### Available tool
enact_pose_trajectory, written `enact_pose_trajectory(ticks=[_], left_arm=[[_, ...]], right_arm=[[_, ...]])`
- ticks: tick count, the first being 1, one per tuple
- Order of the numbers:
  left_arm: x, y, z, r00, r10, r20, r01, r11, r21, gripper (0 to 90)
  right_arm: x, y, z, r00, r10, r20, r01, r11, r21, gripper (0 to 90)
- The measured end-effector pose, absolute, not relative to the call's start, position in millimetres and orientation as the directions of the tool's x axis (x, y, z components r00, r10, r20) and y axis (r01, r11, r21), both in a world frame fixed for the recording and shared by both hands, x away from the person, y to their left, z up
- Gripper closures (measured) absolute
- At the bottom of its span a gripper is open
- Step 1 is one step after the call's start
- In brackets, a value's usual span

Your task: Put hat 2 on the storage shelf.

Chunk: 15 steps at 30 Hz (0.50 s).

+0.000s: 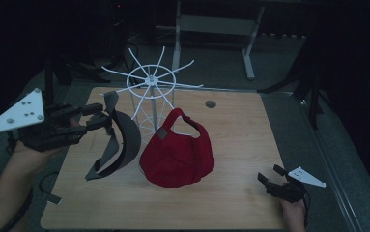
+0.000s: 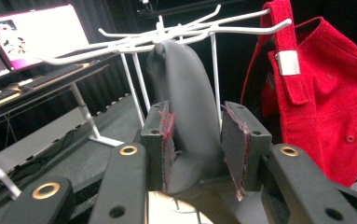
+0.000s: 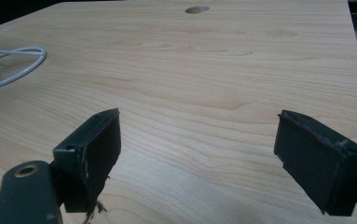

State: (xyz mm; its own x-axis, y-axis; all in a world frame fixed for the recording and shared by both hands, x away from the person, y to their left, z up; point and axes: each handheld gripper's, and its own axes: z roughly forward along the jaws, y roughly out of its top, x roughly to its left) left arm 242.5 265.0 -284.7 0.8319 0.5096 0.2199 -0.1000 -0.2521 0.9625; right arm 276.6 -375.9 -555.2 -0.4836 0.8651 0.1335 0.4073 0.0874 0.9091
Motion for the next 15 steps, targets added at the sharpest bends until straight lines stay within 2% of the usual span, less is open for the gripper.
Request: enact_pose_trajectory(ticks=[15], left_arm=[[224, 288, -308, 0.826, 0.533, 0.185, -0.068, -0.231, 0.971, 61.3]], right_arm=[[277, -376, -555, -0.486, 0.864, 0.132, 0.406, 0.089, 0.909, 14.6]])
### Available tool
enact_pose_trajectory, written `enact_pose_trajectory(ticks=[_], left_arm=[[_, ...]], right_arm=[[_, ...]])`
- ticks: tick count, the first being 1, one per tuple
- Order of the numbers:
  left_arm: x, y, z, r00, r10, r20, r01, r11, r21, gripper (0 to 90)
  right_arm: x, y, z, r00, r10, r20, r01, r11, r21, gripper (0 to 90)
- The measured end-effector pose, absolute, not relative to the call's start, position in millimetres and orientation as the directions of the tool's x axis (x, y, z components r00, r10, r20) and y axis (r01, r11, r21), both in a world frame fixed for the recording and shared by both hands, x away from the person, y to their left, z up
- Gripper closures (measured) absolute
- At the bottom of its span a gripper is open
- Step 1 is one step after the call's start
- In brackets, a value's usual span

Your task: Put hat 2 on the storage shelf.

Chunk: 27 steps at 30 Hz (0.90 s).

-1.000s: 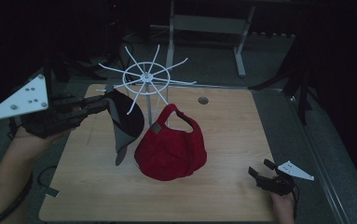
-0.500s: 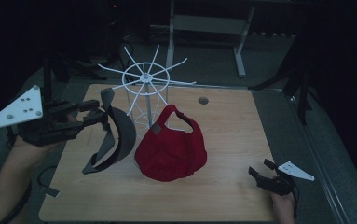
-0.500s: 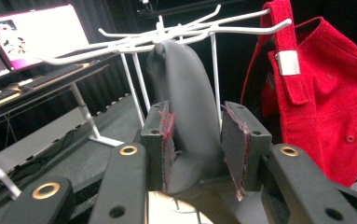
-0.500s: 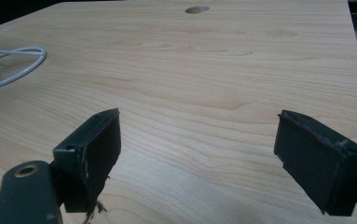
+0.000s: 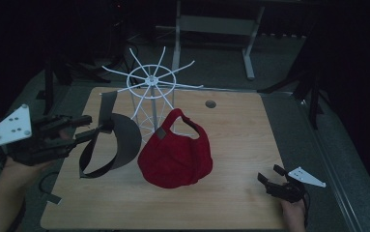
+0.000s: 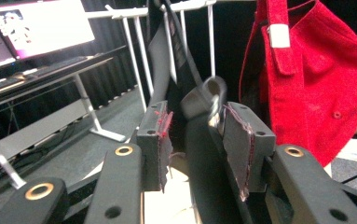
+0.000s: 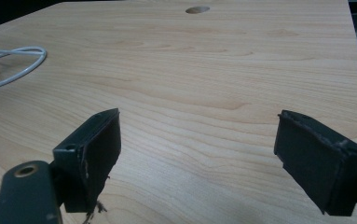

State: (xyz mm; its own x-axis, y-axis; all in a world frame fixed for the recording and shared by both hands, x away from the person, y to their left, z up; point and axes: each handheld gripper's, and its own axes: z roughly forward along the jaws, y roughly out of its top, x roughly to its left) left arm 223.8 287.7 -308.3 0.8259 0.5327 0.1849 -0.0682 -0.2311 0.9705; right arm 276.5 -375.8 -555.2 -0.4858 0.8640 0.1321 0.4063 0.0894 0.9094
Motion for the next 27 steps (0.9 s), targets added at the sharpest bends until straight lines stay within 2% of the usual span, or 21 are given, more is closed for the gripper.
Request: enact_pose_trajectory(ticks=[14, 27], left_arm=[[208, 318, -344, 0.784, 0.598, 0.165, -0.010, -0.254, 0.967, 60.2], [203, 350, -397, 0.735, 0.669, 0.112, 0.068, -0.237, 0.969, 60.2]], right_arm=[[277, -375, -555, -0.485, 0.865, 0.127, 0.409, 0.096, 0.908, 14.6], [277, -374, -555, -0.484, 0.866, 0.124, 0.412, 0.101, 0.906, 14.6]])
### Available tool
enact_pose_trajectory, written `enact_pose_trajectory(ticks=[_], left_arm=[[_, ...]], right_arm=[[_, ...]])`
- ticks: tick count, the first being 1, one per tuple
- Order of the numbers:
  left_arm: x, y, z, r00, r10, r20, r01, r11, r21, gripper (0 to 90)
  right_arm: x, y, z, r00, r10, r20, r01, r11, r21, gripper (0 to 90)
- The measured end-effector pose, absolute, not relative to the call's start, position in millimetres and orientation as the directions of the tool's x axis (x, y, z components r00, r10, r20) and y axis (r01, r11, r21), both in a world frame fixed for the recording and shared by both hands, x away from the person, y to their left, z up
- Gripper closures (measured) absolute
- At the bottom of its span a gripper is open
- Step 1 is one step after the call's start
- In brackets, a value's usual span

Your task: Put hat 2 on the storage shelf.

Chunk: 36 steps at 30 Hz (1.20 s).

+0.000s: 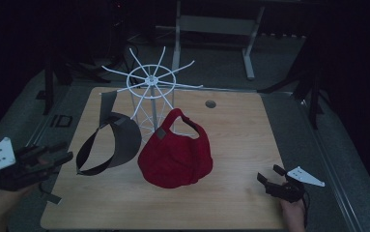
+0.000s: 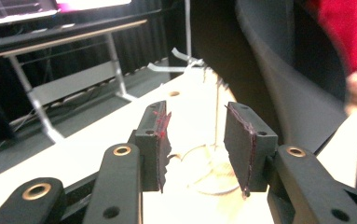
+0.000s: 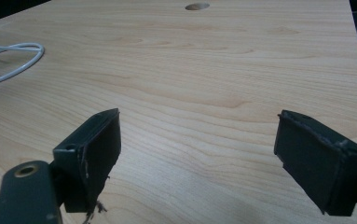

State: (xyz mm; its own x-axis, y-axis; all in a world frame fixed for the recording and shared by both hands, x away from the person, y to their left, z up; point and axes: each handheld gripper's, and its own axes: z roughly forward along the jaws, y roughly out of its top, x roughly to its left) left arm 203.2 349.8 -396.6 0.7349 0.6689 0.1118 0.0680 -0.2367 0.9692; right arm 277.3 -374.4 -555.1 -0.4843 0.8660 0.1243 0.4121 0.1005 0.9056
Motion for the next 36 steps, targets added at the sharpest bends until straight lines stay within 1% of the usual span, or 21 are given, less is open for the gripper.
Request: enact_pose_trajectory(ticks=[3, 6, 9, 11, 16, 23, 26, 28, 36], left_arm=[[203, 355, -412, 0.722, 0.685, 0.096, 0.084, -0.226, 0.971, 60.3], [204, 354, -430, 0.703, 0.703, 0.111, 0.086, -0.238, 0.967, 60.2], [206, 351, -450, 0.706, 0.703, 0.089, 0.100, -0.224, 0.969, 60.1], [207, 348, -462, 0.707, 0.703, 0.080, 0.111, -0.221, 0.969, 56.9], [210, 341, -484, 0.722, 0.692, 0.027, 0.146, -0.189, 0.971, 56.8], [214, 331, -508, 0.737, 0.676, -0.031, 0.192, -0.165, 0.967, 56.9], [215, 327, -515, 0.736, 0.676, -0.048, 0.209, -0.159, 0.965, 56.8], [216, 326, -518, 0.731, 0.680, -0.057, 0.220, -0.156, 0.963, 54.3], [217, 320, -531, 0.732, 0.676, -0.088, 0.241, -0.136, 0.961, 54.4]], right_arm=[[278, -375, -555, -0.484, 0.866, 0.126, 0.414, 0.100, 0.905, 14.6], [278, -374, -555, -0.485, 0.866, 0.124, 0.414, 0.103, 0.904, 14.6], [277, -374, -555, -0.484, 0.866, 0.125, 0.412, 0.100, 0.906, 14.6], [277, -375, -555, -0.484, 0.866, 0.124, 0.410, 0.099, 0.907, 14.6], [277, -375, -555, -0.484, 0.866, 0.125, 0.411, 0.099, 0.906, 14.6], [277, -375, -555, -0.487, 0.865, 0.123, 0.407, 0.100, 0.908, 14.6], [277, -374, -555, -0.487, 0.865, 0.123, 0.407, 0.101, 0.908, 14.6], [277, -374, -555, -0.487, 0.865, 0.123, 0.408, 0.101, 0.908, 14.6], [277, -374, -555, -0.487, 0.865, 0.119, 0.407, 0.105, 0.907, 14.6]])
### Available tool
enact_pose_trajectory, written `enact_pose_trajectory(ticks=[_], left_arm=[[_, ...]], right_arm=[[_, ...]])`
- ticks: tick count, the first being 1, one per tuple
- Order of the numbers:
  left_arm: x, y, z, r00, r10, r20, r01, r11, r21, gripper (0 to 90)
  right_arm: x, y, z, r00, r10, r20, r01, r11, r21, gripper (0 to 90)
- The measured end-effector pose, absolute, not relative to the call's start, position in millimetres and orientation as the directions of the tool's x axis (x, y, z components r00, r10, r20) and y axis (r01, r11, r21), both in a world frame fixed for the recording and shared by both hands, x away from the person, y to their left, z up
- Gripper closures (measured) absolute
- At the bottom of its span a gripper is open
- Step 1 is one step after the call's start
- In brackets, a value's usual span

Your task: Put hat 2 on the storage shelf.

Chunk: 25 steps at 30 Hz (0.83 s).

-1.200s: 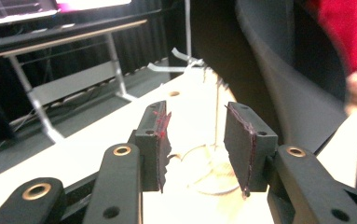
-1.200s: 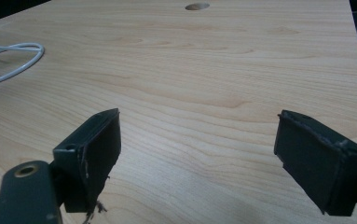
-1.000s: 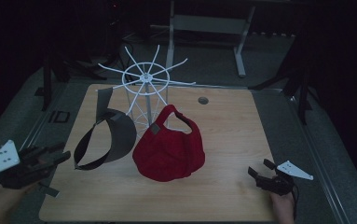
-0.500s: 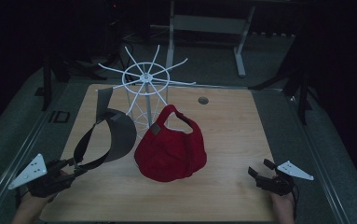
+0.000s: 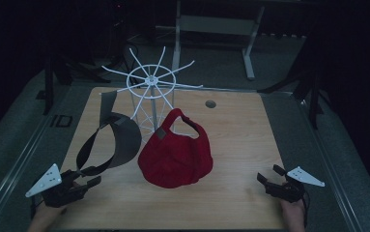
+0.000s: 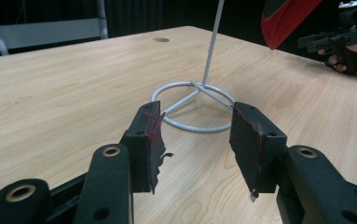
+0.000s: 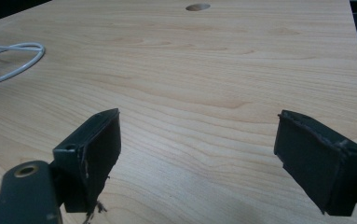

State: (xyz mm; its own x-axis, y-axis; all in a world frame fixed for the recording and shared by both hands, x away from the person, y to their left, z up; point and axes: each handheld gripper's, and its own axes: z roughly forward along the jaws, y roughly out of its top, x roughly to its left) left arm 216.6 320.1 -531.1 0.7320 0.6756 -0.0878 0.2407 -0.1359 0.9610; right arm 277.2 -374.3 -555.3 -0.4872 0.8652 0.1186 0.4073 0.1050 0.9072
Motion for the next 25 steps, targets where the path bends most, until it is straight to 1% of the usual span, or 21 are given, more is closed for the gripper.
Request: enact_pose_trajectory(ticks=[13, 25], left_arm=[[215, 318, -543, 0.725, 0.678, -0.118, 0.271, -0.123, 0.955, 54.3], [214, 316, -547, 0.730, 0.673, -0.119, 0.265, -0.118, 0.957, 54.4]], right_arm=[[277, -374, -555, -0.486, 0.867, 0.110, 0.408, 0.113, 0.906, 14.6], [278, -374, -555, -0.487, 0.866, 0.114, 0.411, 0.112, 0.905, 14.6]])
